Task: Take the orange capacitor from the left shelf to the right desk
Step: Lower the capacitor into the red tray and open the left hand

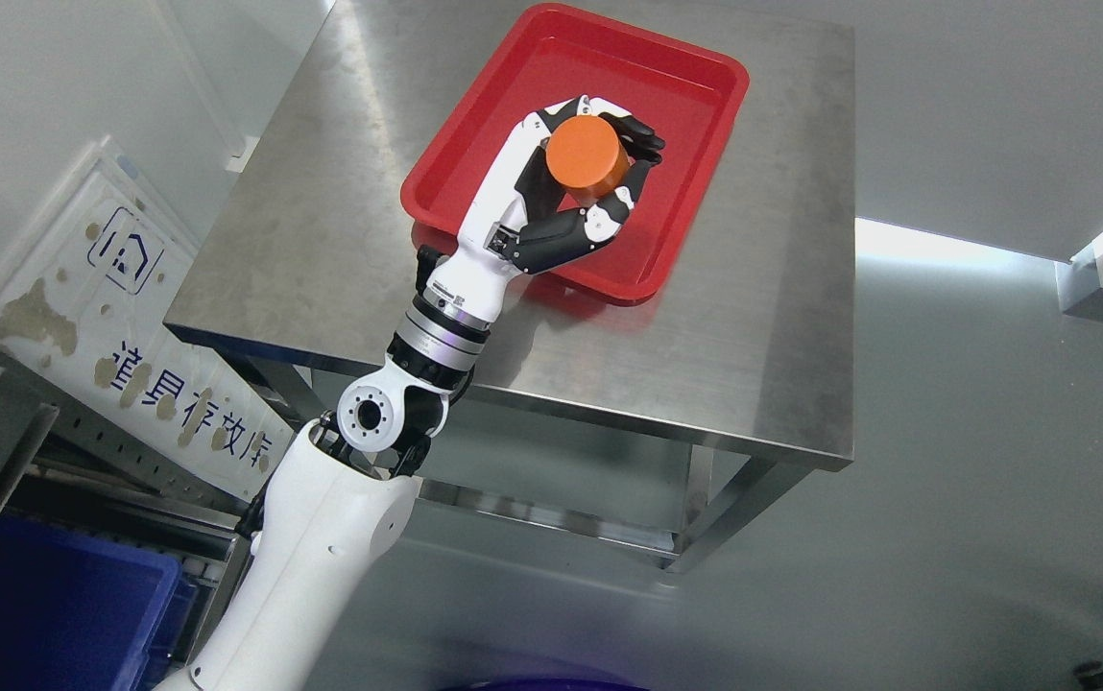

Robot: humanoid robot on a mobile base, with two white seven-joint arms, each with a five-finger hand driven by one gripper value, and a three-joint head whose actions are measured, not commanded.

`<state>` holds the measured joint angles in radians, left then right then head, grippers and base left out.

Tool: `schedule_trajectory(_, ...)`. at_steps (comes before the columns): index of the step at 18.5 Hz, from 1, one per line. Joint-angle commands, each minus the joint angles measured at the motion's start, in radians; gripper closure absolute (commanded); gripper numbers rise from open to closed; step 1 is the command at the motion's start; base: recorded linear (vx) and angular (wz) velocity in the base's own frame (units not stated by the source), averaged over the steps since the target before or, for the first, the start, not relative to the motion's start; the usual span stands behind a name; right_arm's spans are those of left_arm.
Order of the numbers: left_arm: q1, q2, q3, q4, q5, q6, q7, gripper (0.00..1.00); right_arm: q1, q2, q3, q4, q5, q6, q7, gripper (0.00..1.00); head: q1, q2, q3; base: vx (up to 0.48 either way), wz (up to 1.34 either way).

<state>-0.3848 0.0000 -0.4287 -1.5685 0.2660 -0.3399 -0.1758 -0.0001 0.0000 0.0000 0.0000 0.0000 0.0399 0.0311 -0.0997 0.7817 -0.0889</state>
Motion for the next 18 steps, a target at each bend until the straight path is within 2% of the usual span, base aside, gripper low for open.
schedule_trajectory(1,-0.026,0.017,0.002,0.116,-0.014,0.018,0.004,0.91,0.034,-0.017,-0.011,-0.023,0.000,0.000,0.001,0.00,0.0000,0.000,0.000,0.151,-0.06)
schedule_trajectory(5,-0.083,0.017,0.033,0.163,-0.014,0.024,0.004,0.91,0.034,-0.017,-0.011,-0.023,0.000,0.000,0.000,0.00,0.0000,0.000,0.000,0.071,-0.04)
schedule_trajectory(11,-0.095,0.017,0.051,0.232,-0.014,0.045,0.006,0.91,0.034,-0.017,-0.011,-0.023,0.000,0.000,0.001,0.00,0.0000,0.000,0.000,-0.010,0.01)
schedule_trajectory(13,-0.152,0.017,0.083,0.260,-0.014,0.045,0.004,0.91,0.034,-0.017,-0.011,-0.023,0.000,0.000,0.000,0.00,0.0000,0.000,0.000,-0.016,0.00)
schedule_trajectory(18,-0.252,0.017,0.081,0.430,-0.014,0.056,0.001,0.89,0.034,-0.017,-0.011,-0.023,0.000,0.000,0.000,0.00,0.0000,0.000,0.000,-0.006,0.00)
